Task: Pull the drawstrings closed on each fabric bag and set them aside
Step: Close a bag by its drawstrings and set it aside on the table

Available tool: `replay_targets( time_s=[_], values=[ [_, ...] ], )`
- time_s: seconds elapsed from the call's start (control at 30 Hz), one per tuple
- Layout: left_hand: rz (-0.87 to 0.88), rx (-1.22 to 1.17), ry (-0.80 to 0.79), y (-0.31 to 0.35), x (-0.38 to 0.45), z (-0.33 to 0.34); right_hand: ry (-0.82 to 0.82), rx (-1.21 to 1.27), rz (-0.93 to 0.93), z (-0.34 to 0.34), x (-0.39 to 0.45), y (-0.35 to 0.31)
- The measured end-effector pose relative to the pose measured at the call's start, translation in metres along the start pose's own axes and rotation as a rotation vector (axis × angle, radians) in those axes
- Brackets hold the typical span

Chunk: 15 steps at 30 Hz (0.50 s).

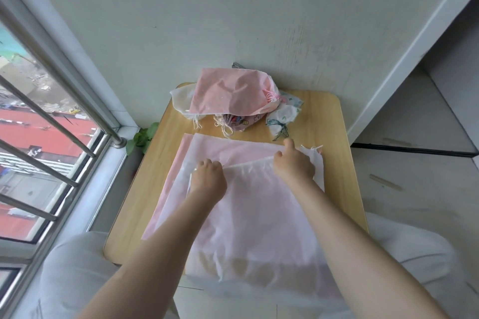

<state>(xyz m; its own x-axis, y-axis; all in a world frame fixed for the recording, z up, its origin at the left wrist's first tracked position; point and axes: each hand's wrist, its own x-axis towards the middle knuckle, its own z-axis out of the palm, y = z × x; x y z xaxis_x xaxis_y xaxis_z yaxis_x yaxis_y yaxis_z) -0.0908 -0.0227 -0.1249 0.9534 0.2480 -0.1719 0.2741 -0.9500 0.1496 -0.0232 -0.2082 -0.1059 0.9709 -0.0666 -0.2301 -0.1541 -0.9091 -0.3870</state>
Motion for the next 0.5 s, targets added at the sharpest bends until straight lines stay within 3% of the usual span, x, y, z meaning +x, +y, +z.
replay_targets(
  time_s=[0.27, 0.5],
  values=[
    [-0.038, -0.358, 0.053, -0.012, 0.003, 0.006, -0.178, -0.012, -0.018, -0.003, 0.009, 0.004],
    [-0.171, -0.794, -0.005, -0.024, 0.003, 0.005, -0.074, -0.004, -0.054, -0.003, 0.0, 0.014]
  ],
)
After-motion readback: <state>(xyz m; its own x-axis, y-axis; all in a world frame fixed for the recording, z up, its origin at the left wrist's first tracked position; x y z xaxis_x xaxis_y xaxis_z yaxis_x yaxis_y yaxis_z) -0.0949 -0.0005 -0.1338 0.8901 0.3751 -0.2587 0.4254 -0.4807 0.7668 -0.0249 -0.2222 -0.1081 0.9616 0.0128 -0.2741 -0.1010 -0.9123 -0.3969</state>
